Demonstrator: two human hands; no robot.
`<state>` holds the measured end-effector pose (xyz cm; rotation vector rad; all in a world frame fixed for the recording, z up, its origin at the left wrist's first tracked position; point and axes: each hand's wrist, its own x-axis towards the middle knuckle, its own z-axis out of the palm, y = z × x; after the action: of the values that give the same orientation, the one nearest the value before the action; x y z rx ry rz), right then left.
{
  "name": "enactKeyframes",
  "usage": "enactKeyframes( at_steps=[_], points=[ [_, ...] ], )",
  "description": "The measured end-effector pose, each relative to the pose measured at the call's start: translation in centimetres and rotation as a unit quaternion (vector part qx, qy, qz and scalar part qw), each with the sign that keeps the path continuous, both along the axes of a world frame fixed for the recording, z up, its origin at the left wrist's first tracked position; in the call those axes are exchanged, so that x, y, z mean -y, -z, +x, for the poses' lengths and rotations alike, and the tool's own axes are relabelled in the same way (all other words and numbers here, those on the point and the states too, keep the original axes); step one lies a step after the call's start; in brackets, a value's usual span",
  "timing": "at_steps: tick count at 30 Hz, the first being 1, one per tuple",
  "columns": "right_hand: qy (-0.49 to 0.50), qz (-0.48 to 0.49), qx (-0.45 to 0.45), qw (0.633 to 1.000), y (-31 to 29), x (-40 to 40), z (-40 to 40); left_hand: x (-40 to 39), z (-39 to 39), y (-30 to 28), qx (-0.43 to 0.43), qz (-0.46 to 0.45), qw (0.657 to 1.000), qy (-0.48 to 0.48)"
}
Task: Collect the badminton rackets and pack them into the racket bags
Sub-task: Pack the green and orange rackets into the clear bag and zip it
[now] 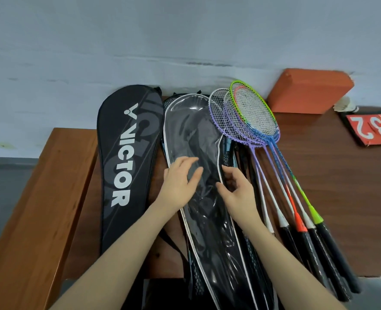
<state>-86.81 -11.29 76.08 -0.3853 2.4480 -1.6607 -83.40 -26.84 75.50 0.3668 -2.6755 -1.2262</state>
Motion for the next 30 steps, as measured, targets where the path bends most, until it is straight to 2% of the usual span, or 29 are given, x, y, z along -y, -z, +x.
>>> enactKeyframes(
  at_steps=[2, 4, 7, 12, 15, 18, 23, 30],
  points=[
    [-0.021, 0.009, -0.008, 1.000, -0.1, -0.2, 0.2, -0.3, -1.3, -1.2, 0.007, 0.069, 0.998, 0.001],
    [-0.040, 0.027, -0.019, 0.999, -0.2, -0.4, 0.4, -0.7, -2.6, -1.9, 0.052, 0.110, 0.993, 0.003],
    [-0.051, 0.050, -0.022, 0.997, -0.2, -0.5, 0.5, -0.9, -4.0, -2.0, 0.101, 0.083, 0.991, 0.002],
    [-0.093, 0.081, -0.024, 0.992, -0.4, -1.2, 0.7, -0.7, -4.8, -2.0, 0.146, 0.113, 0.983, -0.004],
    [-0.095, 0.062, 0.001, 0.994, -0.4, -1.1, 1.1, -1.2, -4.3, -1.5, 0.129, 0.143, 0.981, -0.035],
    [-0.033, -0.032, 0.071, 0.996, -0.6, -0.7, 0.7, -1.1, -3.0, -1.4, 0.091, 0.212, 0.970, -0.070],
    [0.065, -0.054, 0.125, 0.988, -0.7, 0.5, -1.9, -0.7, -0.4, -2.3, 0.045, 0.255, 0.962, -0.084],
    [0.031, -0.125, 0.170, 0.977, -2.7, 4.9, -3.7, -0.4, 2.2, -3.6, -0.024, 0.260, 0.959, -0.108]
  ],
)
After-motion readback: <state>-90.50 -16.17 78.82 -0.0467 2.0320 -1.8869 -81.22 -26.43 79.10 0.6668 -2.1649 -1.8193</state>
